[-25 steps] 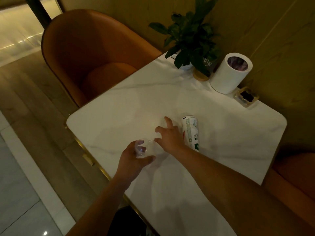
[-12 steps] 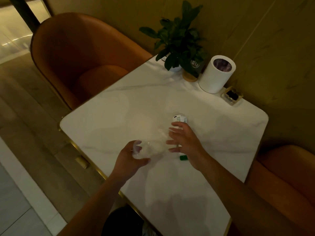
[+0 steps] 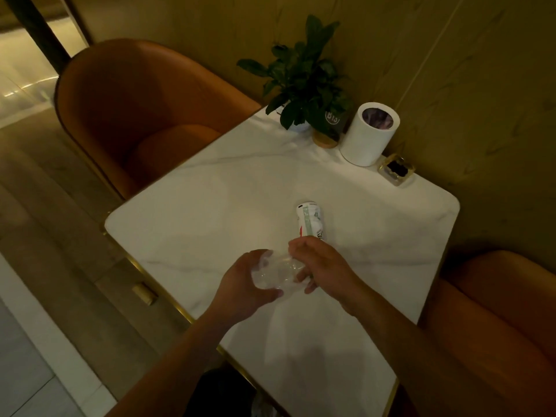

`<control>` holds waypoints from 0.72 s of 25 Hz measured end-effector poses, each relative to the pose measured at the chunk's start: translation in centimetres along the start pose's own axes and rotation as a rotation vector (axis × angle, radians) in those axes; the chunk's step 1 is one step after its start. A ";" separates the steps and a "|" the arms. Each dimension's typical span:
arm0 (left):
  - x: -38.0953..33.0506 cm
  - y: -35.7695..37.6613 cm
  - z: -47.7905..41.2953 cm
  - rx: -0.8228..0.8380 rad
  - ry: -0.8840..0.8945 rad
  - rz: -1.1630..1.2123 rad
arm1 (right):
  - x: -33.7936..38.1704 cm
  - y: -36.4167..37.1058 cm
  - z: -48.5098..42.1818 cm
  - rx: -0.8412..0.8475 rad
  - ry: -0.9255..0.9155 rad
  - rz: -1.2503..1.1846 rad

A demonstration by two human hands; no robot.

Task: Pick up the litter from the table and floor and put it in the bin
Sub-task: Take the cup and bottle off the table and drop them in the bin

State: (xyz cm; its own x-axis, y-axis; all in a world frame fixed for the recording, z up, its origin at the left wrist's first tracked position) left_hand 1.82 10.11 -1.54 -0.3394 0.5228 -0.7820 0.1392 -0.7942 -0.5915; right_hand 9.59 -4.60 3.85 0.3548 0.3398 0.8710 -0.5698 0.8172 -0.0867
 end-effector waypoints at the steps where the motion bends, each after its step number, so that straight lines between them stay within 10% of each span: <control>1: -0.1 0.1 0.2 -0.005 0.005 0.001 | -0.1 -0.1 0.4 -0.014 -0.011 0.046; 18: -1.8 1.8 1.0 0.011 -0.007 0.044 | -5.2 -0.8 -0.6 -0.004 -0.064 0.018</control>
State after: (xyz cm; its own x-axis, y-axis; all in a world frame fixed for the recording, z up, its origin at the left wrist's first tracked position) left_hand 1.73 7.42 -1.00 -0.3394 0.4852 -0.8059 0.1435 -0.8200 -0.5541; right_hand 8.65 -6.78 -0.95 0.2965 0.3244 0.8982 -0.5728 0.8130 -0.1045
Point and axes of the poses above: each hand's wrist, its own z-axis away from the middle knuckle, its own y-axis out of the palm, x = y × z, the point moved 7 cm from there along -z, towards the middle knuckle, and after that the axes turned 8 degrees about -z, right-handed, at the moved point
